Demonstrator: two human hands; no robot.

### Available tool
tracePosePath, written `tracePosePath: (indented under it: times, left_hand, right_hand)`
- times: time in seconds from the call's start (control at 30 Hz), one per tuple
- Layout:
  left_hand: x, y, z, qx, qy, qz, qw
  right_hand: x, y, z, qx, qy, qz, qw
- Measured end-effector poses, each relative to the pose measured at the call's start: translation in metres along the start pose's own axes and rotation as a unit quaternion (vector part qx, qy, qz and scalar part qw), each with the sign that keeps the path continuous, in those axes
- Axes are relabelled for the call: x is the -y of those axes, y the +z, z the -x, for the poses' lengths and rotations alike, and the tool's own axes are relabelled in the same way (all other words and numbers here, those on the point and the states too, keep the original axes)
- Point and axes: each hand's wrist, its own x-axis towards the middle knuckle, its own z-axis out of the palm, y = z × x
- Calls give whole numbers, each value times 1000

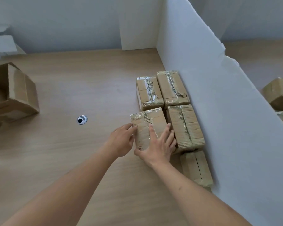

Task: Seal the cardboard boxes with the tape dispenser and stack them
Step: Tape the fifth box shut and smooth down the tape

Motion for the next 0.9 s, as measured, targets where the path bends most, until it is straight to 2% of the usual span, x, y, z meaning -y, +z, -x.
tracePosePath:
  times: [0.23,0.37,0.73,0.9]
  left_hand:
    - [9,11,-9,48,3,9,999]
    - [11,17,-7,55,-13,7,998]
    - [2,21,4,59,-17,-7,998]
    - [-14,11,14,54,-20,-16,998]
  right_hand:
    - [-8,21,-5,-16,11,17,1000]
    - [-13,30,-8,-14,-29,26,999]
    - [-26,14,-14,83,-31,15,996]
    - [-26,-9,-8,82,-54,-31,995]
